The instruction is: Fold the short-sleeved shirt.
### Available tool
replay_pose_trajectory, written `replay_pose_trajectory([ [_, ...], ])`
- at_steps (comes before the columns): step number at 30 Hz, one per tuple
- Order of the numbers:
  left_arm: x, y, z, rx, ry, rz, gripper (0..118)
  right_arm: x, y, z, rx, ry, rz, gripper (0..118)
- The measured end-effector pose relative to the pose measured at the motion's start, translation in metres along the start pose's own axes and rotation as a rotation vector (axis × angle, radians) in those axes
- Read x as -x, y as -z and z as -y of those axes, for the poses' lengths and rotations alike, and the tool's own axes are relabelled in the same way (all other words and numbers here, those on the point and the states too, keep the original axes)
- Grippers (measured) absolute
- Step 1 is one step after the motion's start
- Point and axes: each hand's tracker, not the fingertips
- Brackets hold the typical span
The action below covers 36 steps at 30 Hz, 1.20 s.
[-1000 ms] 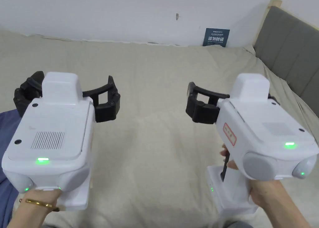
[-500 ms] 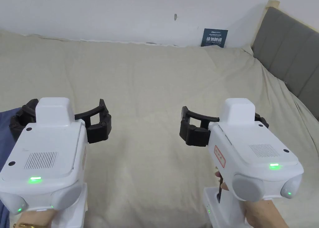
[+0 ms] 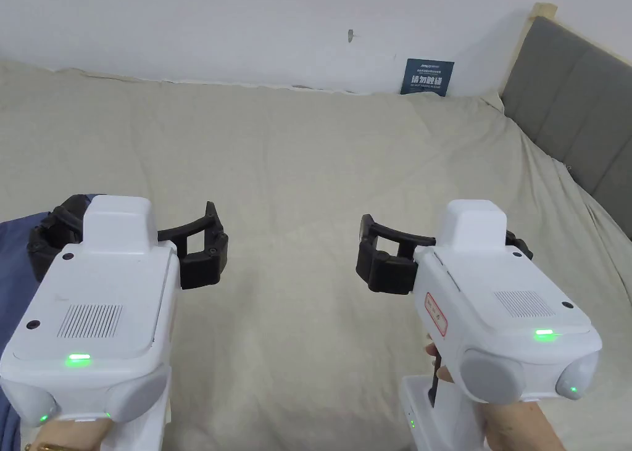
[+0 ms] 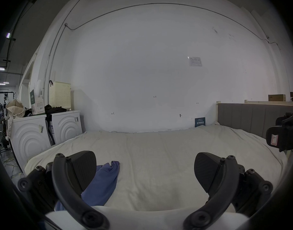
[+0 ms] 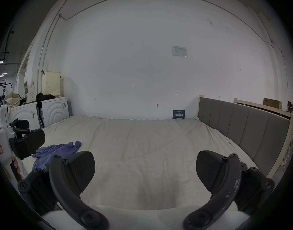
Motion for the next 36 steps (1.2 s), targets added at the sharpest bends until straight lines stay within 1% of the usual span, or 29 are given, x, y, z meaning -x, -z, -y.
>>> replay_pose_trajectory([
  [13, -0.002, -0.001, -0.004, -0.004, 0.001, 0.001, 118, -0.002, 0.001, 0.001, 0.008, 0.005, -0.003, 118],
  [16, -0.002, -0.001, -0.003, -0.001, 0.004, 0.003, 118, -0.003, 0.002, 0.001, 0.009, 0.016, -0.012, 118],
  [22, -0.002, -0.001, -0.002, 0.006, 0.000, 0.007, 118, -0.002, 0.002, 0.001, 0.005, 0.012, 0.002, 118],
  [23, -0.002, -0.002, -0.003, 0.006, -0.003, 0.009, 117, -0.002, 0.002, 0.001, 0.003, 0.012, 0.011, 118],
  [24, -0.003, -0.003, -0.004, 0.005, -0.004, 0.008, 112, -0.001, 0.002, 0.000, 0.002, 0.014, 0.014, 118],
  [25, -0.004, -0.004, -0.006, 0.004, -0.005, 0.003, 101, -0.001, 0.002, 0.000, 0.001, 0.015, 0.024, 114],
  [26, -0.005, -0.005, -0.008, 0.000, 0.001, -0.006, 74, 0.001, 0.001, -0.001, 0.000, 0.015, 0.034, 90],
  [27, -0.006, -0.005, -0.008, -0.005, 0.007, -0.017, 49, 0.002, 0.000, -0.001, -0.009, 0.011, 0.042, 62],
  [28, -0.008, -0.004, -0.010, -0.010, 0.019, -0.030, 28, 0.003, 0.000, -0.001, -0.015, 0.010, 0.049, 29],
  [29, -0.009, -0.005, -0.011, -0.014, 0.028, -0.037, 13, 0.003, 0.000, -0.002, -0.016, 0.009, 0.056, 2],
  [31, -0.007, -0.004, -0.013, -0.018, 0.036, -0.027, 4, 0.000, -0.004, -0.005, -0.023, 0.023, 0.055, 1],
  [32, -0.007, -0.005, -0.015, -0.011, 0.036, -0.017, 0, -0.001, -0.006, -0.008, -0.019, 0.035, 0.021, 1],
  [34, -0.007, -0.006, -0.019, 0.005, 0.027, -0.009, 0, -0.003, -0.010, -0.012, -0.016, 0.045, -0.003, 1],
  [36, -0.008, -0.006, -0.019, 0.007, 0.027, -0.003, 0, -0.002, -0.013, -0.015, -0.020, 0.037, -0.001, 1],
])
